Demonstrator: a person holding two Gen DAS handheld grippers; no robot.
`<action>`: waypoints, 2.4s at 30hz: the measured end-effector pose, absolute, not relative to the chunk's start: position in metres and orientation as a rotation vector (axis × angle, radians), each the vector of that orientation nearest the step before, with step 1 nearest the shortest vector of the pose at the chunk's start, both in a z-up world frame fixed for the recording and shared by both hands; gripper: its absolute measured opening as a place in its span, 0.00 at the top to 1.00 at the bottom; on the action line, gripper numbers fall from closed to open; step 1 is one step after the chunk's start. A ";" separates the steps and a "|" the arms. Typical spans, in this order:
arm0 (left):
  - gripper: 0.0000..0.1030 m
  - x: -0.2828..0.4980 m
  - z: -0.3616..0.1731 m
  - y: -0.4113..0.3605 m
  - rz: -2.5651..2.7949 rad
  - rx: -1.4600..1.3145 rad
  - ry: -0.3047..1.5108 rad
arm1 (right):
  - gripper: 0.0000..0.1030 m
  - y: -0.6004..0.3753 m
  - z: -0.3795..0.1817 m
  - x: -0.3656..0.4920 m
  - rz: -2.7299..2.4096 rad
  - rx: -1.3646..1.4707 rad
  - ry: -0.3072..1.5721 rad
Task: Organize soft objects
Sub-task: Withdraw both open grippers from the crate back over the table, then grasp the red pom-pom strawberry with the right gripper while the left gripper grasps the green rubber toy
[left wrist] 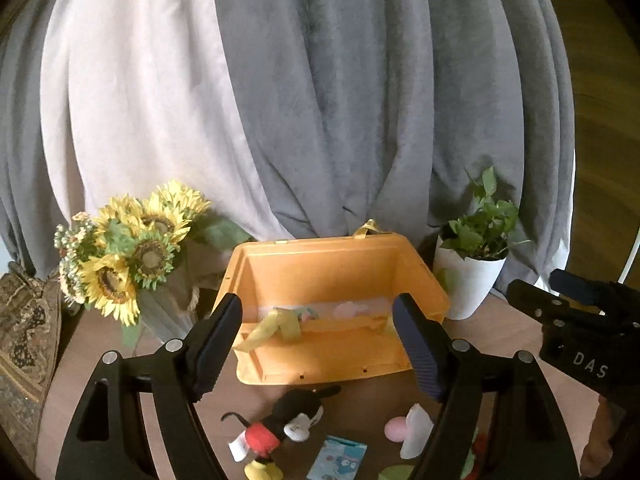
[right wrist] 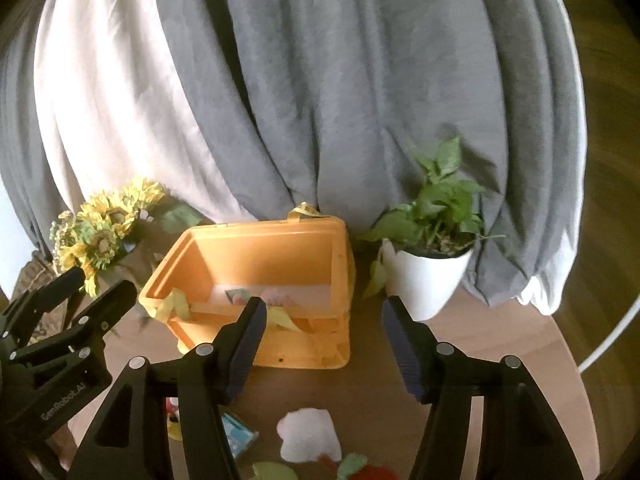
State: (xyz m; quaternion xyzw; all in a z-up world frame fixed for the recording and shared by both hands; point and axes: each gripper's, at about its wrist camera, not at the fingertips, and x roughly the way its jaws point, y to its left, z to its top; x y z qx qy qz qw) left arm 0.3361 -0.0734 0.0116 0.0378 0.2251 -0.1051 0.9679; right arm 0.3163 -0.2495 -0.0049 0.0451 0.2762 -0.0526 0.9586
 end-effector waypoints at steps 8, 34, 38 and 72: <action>0.24 0.304 0.003 -0.085 -0.228 0.080 0.473 | 0.37 -0.256 -0.013 0.277 -0.137 0.073 0.539; 0.23 0.262 -0.085 -0.112 -0.284 0.120 0.669 | 0.36 -0.276 -0.083 0.232 -0.077 0.074 0.677; 0.23 0.261 -0.099 -0.114 -0.289 0.123 0.711 | 0.36 -0.277 -0.099 0.232 -0.061 0.079 0.729; 0.23 0.261 -0.185 -0.126 -0.360 0.116 0.950 | 0.36 -0.283 -0.198 0.248 0.062 0.140 0.994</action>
